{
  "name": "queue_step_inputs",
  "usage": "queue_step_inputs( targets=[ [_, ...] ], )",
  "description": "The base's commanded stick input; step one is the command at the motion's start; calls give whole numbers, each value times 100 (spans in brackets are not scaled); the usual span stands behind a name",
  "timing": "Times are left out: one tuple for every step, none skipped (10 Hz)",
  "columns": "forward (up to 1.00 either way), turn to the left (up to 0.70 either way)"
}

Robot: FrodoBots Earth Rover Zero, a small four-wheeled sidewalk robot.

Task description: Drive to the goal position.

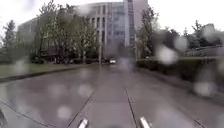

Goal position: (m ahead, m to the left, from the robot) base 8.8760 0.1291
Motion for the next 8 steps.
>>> queue_step_inputs(
  targets=[
    [70,0],
    [70,0],
    [70,0],
    [70,0],
    [70,0],
    [70,0],
    [70,0],
    [70,0]
  ],
)
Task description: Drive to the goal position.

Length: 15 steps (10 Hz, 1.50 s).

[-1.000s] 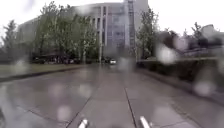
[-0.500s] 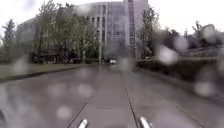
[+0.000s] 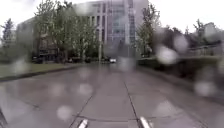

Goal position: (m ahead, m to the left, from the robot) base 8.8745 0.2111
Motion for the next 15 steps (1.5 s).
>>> queue_step_inputs(
  targets=[
    [70,0],
    [70,0],
    [70,0],
    [70,0],
    [70,0],
    [70,0],
    [70,0],
    [70,0],
    [70,0],
    [70,0],
    [70,0],
    [70,0],
    [70,0],
    [70,0],
    [70,0]
  ],
)
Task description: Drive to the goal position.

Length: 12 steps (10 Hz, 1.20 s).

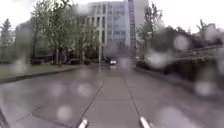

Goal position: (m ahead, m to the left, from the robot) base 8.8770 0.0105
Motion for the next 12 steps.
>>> queue_step_inputs(
  targets=[
    [70,0],
    [70,0],
    [70,0],
    [70,0],
    [70,0],
    [70,0],
    [70,0],
    [70,0],
    [70,0],
    [70,0],
    [70,0],
    [70,0]
  ],
)
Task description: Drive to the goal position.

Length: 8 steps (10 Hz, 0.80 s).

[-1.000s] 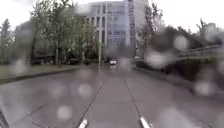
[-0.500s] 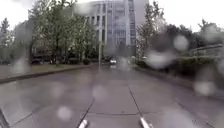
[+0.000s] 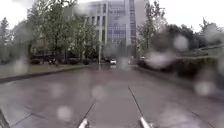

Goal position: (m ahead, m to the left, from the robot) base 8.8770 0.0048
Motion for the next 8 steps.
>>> queue_step_inputs(
  targets=[
    [70,0],
    [70,0],
    [70,0],
    [70,0],
    [70,0],
    [70,0],
    [70,0],
    [70,0]
  ],
)
